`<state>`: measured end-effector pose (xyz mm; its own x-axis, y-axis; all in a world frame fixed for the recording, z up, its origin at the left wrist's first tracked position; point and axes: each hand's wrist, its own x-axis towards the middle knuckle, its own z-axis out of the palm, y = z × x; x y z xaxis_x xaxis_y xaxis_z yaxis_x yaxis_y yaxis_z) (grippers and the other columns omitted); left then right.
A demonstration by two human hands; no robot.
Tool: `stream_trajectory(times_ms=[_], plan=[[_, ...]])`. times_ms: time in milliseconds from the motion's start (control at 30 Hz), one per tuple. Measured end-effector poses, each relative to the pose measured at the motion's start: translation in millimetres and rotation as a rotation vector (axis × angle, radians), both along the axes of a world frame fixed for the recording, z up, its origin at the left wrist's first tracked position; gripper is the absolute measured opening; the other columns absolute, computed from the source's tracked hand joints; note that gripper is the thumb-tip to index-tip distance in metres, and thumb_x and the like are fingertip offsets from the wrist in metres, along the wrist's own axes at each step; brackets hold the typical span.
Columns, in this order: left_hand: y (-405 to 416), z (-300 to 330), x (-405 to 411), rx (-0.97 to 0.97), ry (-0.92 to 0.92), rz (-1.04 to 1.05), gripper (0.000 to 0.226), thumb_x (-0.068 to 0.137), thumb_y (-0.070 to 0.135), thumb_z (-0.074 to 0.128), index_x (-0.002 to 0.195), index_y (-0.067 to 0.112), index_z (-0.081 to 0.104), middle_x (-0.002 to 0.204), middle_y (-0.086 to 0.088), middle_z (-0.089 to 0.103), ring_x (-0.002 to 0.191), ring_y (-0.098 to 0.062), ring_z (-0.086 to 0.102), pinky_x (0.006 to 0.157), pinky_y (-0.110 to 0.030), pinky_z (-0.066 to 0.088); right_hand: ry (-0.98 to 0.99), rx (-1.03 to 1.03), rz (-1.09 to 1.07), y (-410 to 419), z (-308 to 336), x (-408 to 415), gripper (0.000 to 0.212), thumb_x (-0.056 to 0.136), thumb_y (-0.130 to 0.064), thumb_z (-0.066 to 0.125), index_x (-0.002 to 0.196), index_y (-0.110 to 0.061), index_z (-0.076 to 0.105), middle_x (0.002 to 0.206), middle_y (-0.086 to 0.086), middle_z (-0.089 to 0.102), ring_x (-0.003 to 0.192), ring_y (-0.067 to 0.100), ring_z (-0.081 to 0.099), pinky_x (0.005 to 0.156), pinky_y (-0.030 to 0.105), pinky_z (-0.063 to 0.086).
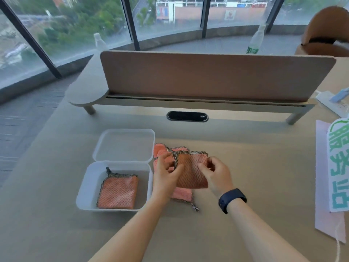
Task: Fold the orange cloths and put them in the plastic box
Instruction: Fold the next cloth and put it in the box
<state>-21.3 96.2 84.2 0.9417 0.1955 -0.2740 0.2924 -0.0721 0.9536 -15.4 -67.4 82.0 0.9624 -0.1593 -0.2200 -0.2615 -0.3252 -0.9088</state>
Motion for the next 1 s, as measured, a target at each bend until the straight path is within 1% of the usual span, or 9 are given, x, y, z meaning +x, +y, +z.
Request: stream_trajectory(times_ms=[100,200,300,400,500,633,733,833,1000], plan=[[58,14,-1,-0.037,-0.033,0.091,0.035,0.087,0.020,0.067,0.117,0.030,0.052,0.098,-0.007,0.069,0.085,-0.021,0.067,0.074,-0.039,0.057,-0.037,-0.004,0.149,51,18,8,0.008,0.086,-0.025,0.065,0.080,-0.020,0.063,0.079,-0.003,0.068,0.076,0.015,0.063,0.067,0.033,0.052],[115,21,-4,0.125,-0.035,0.138,0.029,0.089,0.016,0.064,0.116,0.025,0.054,0.096,-0.009,0.070,0.077,-0.013,0.067,0.060,-0.022,0.052,0.001,-0.059,0.277,104,23,11,0.011,0.086,-0.027,0.064,0.083,-0.017,0.063,0.081,-0.002,0.069,0.076,0.014,0.064,0.071,0.037,0.054],[168,12,-10,0.253,0.065,0.161,0.028,0.085,0.025,0.069,0.110,0.029,0.057,0.096,-0.006,0.070,0.081,-0.013,0.067,0.065,-0.028,0.051,0.045,-0.102,0.378,152,15,10,0.013,0.084,-0.029,0.064,0.086,-0.016,0.063,0.080,-0.001,0.069,0.073,0.017,0.065,0.070,0.041,0.056],[203,-4,-17,0.332,0.181,0.177,0.034,0.075,0.038,0.072,0.105,0.037,0.056,0.091,0.003,0.071,0.083,-0.015,0.068,0.075,-0.041,0.056,0.059,-0.225,0.460,186,9,7,0.018,0.084,-0.027,0.062,0.072,-0.017,0.053,0.069,-0.003,0.059,0.067,0.019,0.058,0.055,0.030,0.046],[219,-15,-21,0.362,0.229,0.187,0.036,0.080,0.029,0.071,0.112,0.027,0.056,0.089,0.002,0.070,0.080,-0.014,0.067,0.070,-0.035,0.054,0.066,-0.359,0.494,205,3,5,0.033,0.085,-0.024,0.060,0.061,-0.023,0.037,0.063,-0.008,0.044,0.067,0.020,0.048,0.053,0.029,0.032],[222,-22,-21,0.484,0.269,0.140,0.033,0.081,0.030,0.067,0.112,0.027,0.055,0.083,0.008,0.067,0.076,-0.012,0.065,0.065,-0.031,0.053,0.151,-0.470,0.531,219,-13,6,0.031,0.085,-0.023,0.059,0.064,-0.022,0.037,0.072,0.002,0.053,0.073,0.024,0.053,0.060,0.028,0.035],[220,-28,-19,0.576,0.294,0.082,0.031,0.083,0.035,0.063,0.112,0.028,0.055,0.085,0.008,0.067,0.080,-0.016,0.064,0.069,-0.031,0.052,0.118,-0.547,0.532,226,-23,7,0.013,0.083,-0.023,0.062,0.088,-0.014,0.055,0.100,0.013,0.063,0.095,0.031,0.059,0.075,0.034,0.046],[220,-33,-19,0.671,0.310,0.056,0.031,0.084,0.042,0.060,0.112,0.030,0.054,0.093,0.006,0.068,0.083,-0.018,0.063,0.068,-0.030,0.049,0.157,-0.615,0.549,230,-31,6,0.023,0.083,-0.023,0.060,0.102,-0.011,0.056,0.105,0.013,0.063,0.097,0.033,0.060,0.082,0.036,0.051],[223,-38,-20,0.806,0.261,-0.006,0.029,0.085,0.034,0.057,0.113,0.029,0.048,0.093,0.005,0.064,0.080,-0.022,0.061,0.059,-0.030,0.041,0.247,-0.661,0.647,228,-32,7,0.003,0.087,-0.019,0.053,0.084,-0.019,0.051,0.104,0.015,0.063,0.096,0.034,0.062,0.077,0.034,0.049]])
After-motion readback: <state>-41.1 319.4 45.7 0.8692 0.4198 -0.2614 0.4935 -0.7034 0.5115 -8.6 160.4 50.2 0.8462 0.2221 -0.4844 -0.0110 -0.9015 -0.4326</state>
